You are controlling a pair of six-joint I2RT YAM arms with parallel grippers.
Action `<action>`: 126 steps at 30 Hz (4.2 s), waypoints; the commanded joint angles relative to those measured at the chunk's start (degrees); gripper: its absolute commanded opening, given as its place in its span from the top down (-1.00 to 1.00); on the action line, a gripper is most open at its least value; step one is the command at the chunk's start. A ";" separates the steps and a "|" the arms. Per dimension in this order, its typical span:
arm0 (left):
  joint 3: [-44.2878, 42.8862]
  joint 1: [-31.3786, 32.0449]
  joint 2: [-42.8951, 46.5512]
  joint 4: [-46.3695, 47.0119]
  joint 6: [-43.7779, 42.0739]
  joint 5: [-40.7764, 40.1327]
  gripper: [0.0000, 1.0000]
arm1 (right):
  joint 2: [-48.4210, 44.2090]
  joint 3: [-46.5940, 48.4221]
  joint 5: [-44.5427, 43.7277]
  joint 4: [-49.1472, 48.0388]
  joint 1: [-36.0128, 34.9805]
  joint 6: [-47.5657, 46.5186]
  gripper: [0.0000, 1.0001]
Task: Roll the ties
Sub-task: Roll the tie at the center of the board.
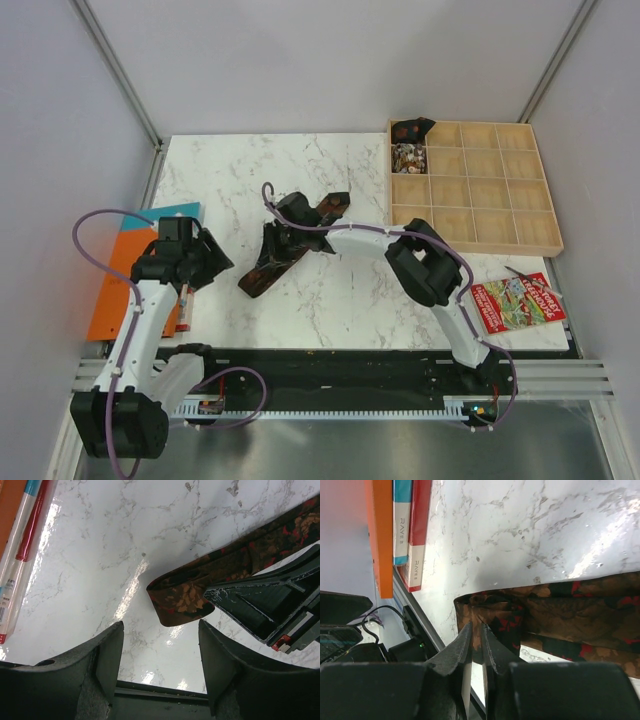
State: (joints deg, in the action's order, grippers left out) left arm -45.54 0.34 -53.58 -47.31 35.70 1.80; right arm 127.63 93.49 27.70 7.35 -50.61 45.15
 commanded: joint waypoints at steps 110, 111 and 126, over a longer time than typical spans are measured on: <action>3.44 8.36 -3.11 2.05 6.66 1.18 0.94 | 0.42 -6.40 -1.51 -9.20 -5.55 4.95 0.67; 3.27 8.36 -3.37 1.96 6.31 1.36 0.94 | 1.03 -5.70 -1.43 -9.11 -5.64 4.87 0.67; 2.74 8.89 -6.27 1.43 4.99 3.47 0.95 | -2.04 -4.28 -2.48 -8.50 -1.51 4.51 0.67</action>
State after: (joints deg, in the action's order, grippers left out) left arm -39.88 8.54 -59.59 -46.37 42.33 2.24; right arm 128.20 88.05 27.07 -1.15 -54.13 49.93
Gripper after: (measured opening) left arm 0.287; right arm 0.164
